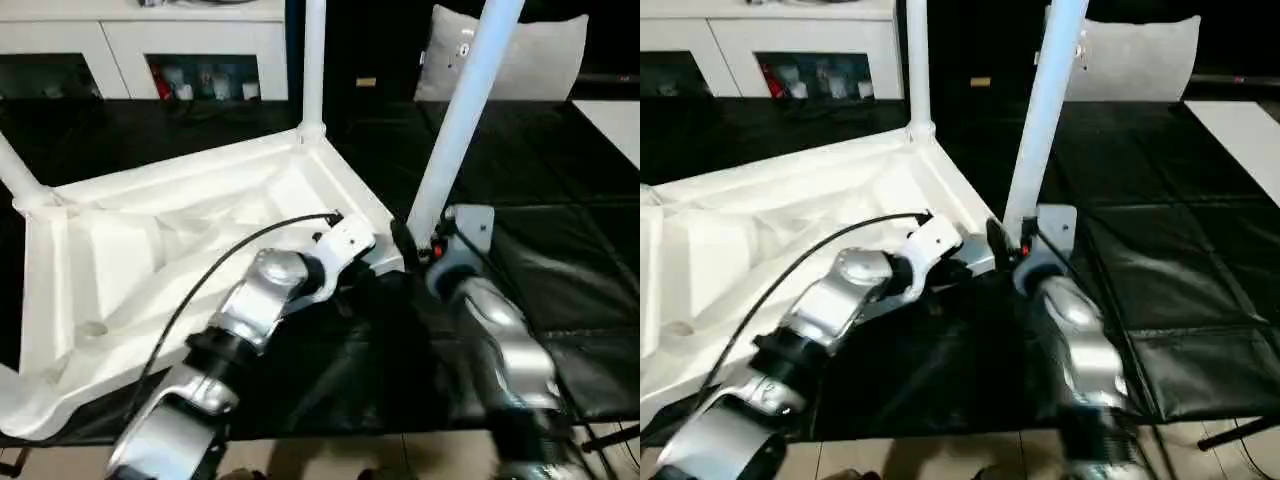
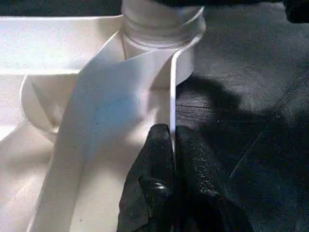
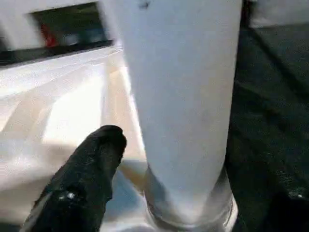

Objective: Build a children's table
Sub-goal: Rotate leg to tighten

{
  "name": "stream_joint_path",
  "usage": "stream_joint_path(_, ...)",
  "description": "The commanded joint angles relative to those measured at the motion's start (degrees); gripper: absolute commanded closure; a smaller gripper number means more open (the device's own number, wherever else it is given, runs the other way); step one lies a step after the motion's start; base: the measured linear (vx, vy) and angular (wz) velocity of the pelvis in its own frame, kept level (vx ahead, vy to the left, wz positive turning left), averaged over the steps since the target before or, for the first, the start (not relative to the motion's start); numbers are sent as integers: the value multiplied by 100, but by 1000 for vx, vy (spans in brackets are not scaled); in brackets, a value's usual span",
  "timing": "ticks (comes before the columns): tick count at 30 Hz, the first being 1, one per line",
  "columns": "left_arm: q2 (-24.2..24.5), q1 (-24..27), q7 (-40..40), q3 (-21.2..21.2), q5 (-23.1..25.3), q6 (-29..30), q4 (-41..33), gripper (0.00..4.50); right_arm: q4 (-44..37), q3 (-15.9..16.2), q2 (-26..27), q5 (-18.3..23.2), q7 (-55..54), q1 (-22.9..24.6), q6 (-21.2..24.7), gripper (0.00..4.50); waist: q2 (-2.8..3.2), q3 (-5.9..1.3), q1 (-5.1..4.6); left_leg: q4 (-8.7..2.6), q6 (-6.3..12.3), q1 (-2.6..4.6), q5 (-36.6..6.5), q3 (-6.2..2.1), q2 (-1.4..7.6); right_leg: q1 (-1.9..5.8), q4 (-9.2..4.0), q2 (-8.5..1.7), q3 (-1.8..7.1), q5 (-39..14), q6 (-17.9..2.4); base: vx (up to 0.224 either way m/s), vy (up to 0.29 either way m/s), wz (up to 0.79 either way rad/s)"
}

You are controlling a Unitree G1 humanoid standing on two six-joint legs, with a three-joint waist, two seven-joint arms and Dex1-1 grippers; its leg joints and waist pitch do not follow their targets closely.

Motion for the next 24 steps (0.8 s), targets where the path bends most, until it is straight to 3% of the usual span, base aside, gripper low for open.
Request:
stream_joint_path(1,145,112,-439,-42,-239,-524,-222,450,-59,162,-224,-2,442,164,-88,67,-59,-354,53,-337,652,29,-153,-187,353,320,-331,-489,259,650,-1424,0,0,0)
stream_joint_path(4,419,215,-923,-140,-314,-836,-245,450,-145,111,-649,116,1005,321,-171,32,-62,-356,67,-315,801,27,-142,-164,352,299,-321,-478,250,785,-1505,0,0,0)
stream_joint_path(6,500,238,-1042,-167,-330,-879,-255,450,-172,85,-772,191,1212,363,-178,25,-56,-350,76,-318,800,29,-210,-163,361,291,-327,-478,243,638,-1533,0,0,0)
stream_joint_path(7,722,285,-1433,-252,-395,-1077,-268,450,-216,-38,-1145,424,1806,441,-176,8,-51,-348,97,-324,785,42,-288,-165,377,283,-333,-476,235,435,-1551,0,0,0)
stream_joint_path(10,895,310,-1771,-321,-451,-1243,-256,450,-240,-100,-1481,621,2323,475,-240,3,-38,-359,151,-312,815,54,-210,-160,398,268,-304,-470,235,525,-1567,0,0,0)
stream_joint_path(11,1058,347,-2187,-367,-554,-1419,-248,450,-262,-64,-1861,797,2933,489,-328,3,-45,-360,173,-304,839,60,-206,-152,403,270,-301,-476,239,577,-1583,0,0,0)
stream_joint_path(15,1309,348,-2864,-404,-729,-1653,-205,450,-198,231,-2472,896,4169,511,-648,3,-60,-372,196,-276,963,32,-107,-152,396,285,-258,-485,227,832,-1648,0,0,0)
stream_joint_path(17,1381,323,-3003,-426,-745,-1724,-161,450,-127,300,-2583,924,4468,483,-680,3,-74,-361,205,-274,982,28,-213,-149,395,280,-279,-499,226,622,-1644,0,0,0)
stream_joint_path(19,1539,284,-3392,-523,-807,-1849,-118,450,-39,484,-2772,1026,5071,402,-658,30,-86,-362,213,-280,936,43,-311,-152,403,272,-297,-498,215,266,-1642,0,0,0)
stream_joint_path(24,1623,272,-3747,-597,-885,-1916,-132,450,34,649,-2875,1198,5539,302,-537,62,-65,-373,279,-269,940,59,-179,-140,443,236,-252,-477,191,343,-1713,0,0,0)
